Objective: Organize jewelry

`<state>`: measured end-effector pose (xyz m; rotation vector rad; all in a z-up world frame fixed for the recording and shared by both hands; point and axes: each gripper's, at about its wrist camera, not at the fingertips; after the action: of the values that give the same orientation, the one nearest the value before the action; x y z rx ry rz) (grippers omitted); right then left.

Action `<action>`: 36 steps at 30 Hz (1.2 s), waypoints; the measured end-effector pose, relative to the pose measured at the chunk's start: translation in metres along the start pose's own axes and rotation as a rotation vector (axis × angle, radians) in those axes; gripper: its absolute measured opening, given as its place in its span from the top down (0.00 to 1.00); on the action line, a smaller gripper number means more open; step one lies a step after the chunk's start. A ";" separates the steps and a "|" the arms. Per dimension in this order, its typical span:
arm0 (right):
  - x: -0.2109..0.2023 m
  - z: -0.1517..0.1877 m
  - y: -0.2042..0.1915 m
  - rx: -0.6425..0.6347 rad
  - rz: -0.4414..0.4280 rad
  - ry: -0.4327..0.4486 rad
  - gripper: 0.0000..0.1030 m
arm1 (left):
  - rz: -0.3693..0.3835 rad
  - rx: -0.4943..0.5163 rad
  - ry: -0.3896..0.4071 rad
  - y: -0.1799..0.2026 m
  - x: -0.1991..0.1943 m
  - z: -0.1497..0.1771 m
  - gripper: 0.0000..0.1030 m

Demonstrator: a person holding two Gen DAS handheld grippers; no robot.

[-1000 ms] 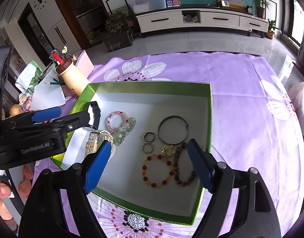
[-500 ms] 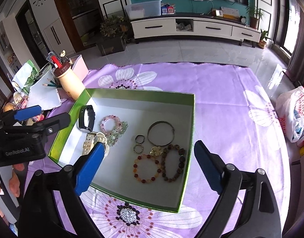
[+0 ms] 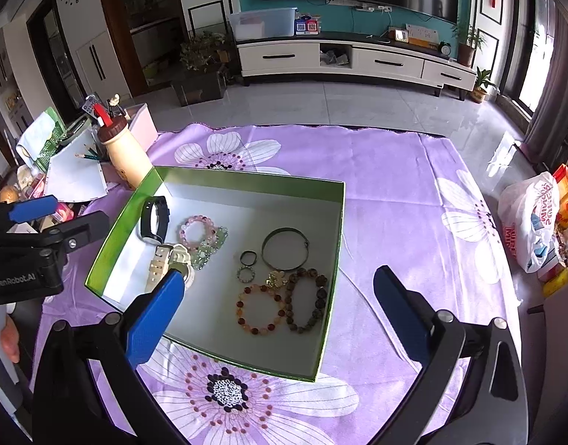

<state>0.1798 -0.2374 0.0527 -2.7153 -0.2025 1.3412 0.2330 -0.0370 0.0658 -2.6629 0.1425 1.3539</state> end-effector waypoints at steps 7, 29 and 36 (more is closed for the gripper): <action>-0.007 0.001 -0.001 -0.004 0.009 0.004 0.01 | 0.010 -0.015 -0.018 -0.003 -0.007 0.003 0.02; -0.007 -0.009 -0.014 -0.017 0.013 0.003 0.01 | -0.046 -0.026 -0.040 -0.010 -0.005 -0.002 0.02; -0.002 -0.010 -0.012 -0.013 0.013 -0.006 0.01 | -0.047 -0.023 -0.053 -0.008 0.000 -0.002 0.02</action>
<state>0.1855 -0.2261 0.0621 -2.7285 -0.1954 1.3563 0.2361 -0.0295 0.0679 -2.6284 0.0579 1.4180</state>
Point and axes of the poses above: each gripper's, at about its wrist camera, not at the fingertips, and x roughly the way its jaws point, y to its right, z to its underside, and after that the axes turned 5 degrees about -z, right-handed
